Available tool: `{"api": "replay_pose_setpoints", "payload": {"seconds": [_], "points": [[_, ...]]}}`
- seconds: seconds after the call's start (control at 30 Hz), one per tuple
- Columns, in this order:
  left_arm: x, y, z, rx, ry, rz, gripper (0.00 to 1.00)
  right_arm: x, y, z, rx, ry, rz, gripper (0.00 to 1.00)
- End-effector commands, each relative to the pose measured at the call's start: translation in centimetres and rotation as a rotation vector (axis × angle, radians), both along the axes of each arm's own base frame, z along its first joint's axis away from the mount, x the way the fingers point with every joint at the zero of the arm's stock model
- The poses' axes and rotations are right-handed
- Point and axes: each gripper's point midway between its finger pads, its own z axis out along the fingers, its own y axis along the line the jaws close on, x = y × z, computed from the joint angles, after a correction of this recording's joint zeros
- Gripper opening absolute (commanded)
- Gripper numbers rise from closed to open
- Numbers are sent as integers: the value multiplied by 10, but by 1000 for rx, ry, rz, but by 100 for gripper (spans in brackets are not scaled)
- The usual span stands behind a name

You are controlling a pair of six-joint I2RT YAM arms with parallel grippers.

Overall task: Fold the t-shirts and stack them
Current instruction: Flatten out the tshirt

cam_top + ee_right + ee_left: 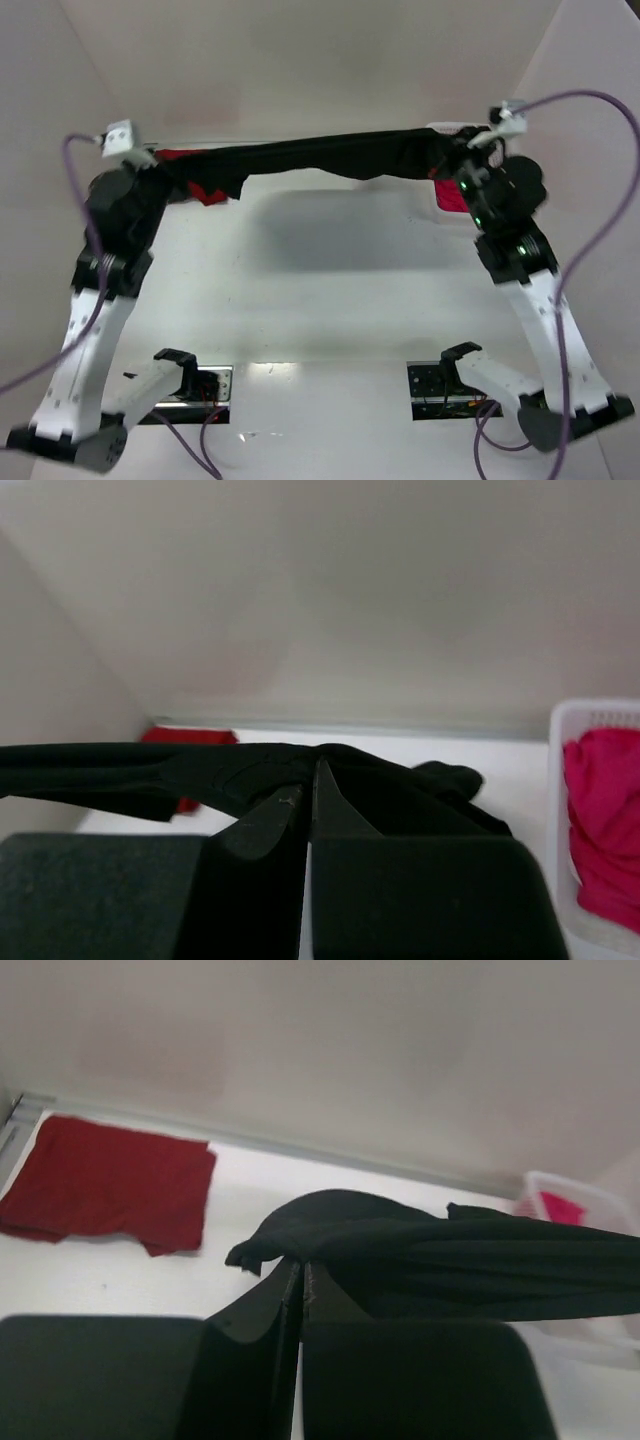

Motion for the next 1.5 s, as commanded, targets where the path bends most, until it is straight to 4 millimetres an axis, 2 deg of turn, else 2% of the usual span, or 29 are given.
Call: {"api": "replay_pose_setpoints", "payload": {"seconds": [0.0, 0.03, 0.07, 0.1, 0.23, 0.33, 0.37, 0.4, 0.47, 0.53, 0.57, 0.6, 0.67, 0.7, 0.87, 0.9, 0.97, 1.0, 1.07, 1.1, 1.13, 1.17, 1.2, 1.23, 1.3, 1.33, 1.4, 1.43, 1.47], "points": [[-61, 20, 6, 4, -36, 44, 0, -45, -17, 17, 8, -60, -2, 0], [-74, 20, 12, -1, -57, 34, 0, -57, -18, 23, 17, -57, 9, 0], [-86, 22, 3, 5, -23, 34, 0, -73, -18, 32, 32, -75, 32, 0], [-105, 25, 24, -3, -71, 34, 0, -84, -18, 46, 45, -97, 51, 0], [-126, 32, 35, -51, -36, 73, 0, -101, -19, 69, 83, -99, 72, 0], [-107, 38, 18, -43, 30, 124, 0, -70, -21, 47, 77, -14, 7, 0], [-96, 40, 10, -37, 45, 148, 0, -56, -19, 31, 64, 31, -6, 0], [-76, 38, -6, -22, 103, 158, 0, -33, -14, 1, 40, 112, -21, 0], [-50, 36, -21, -13, 134, 169, 0, -12, -10, -27, 23, 168, -35, 0], [-16, 31, -59, 1, 230, 173, 0, 17, -6, -65, 9, 237, -64, 0], [-3, 29, -62, 1, 229, 173, 0, 26, -5, -79, -1, 266, -79, 0], [17, 23, -87, 13, 297, 156, 0, 36, -3, -93, -10, 292, -81, 0], [39, 23, -109, 19, 333, 166, 0, 59, 2, -132, -47, 371, -92, 0], [54, 18, -135, 30, 397, 154, 0, 67, 4, -143, -63, 385, -91, 0], [98, 26, -182, 50, 466, 201, 0, 112, 21, -199, -83, 450, -73, 0], [106, 25, -205, 72, 522, 198, 0, 128, 26, -221, -107, 494, -73, 0], [121, 29, -214, 71, 534, 210, 0, 144, 30, -238, -113, 511, -73, 0], [129, 29, -237, 89, 578, 207, 0, 155, 35, -258, -121, 540, -65, 0], [142, 30, -247, 85, 589, 207, 0, 167, 39, -271, -130, 535, -63, 0], [149, 29, -265, 91, 614, 207, 0, 176, 40, -267, -126, 517, -72, 0], [152, 27, -272, 89, 627, 197, 0, 183, 38, -284, -148, 543, -87, 0], [157, 32, -275, 85, 627, 207, 0, 188, 39, -288, -158, 544, -85, 1], [160, 30, -289, 86, 654, 197, 0, 196, 41, -285, -166, 538, -83, 8], [164, 33, -289, 78, 648, 198, 0, 201, 42, -303, -186, 570, -82, 11], [169, 31, -300, 76, 660, 189, 0, 209, 44, -305, -195, 569, -79, 23], [171, 34, -300, 69, 659, 189, 0, 211, 45, -307, -204, 568, -77, 39], [179, 37, -300, 59, 648, 191, 0, 211, 42, -307, -207, 568, -90, 51], [178, 37, -308, 62, 663, 191, 0, 213, 43, -304, -203, 555, -90, 73], [183, 41, -301, 51, 648, 192, 0, 215, 43, -291, -192, 525, -90, 83]]}}
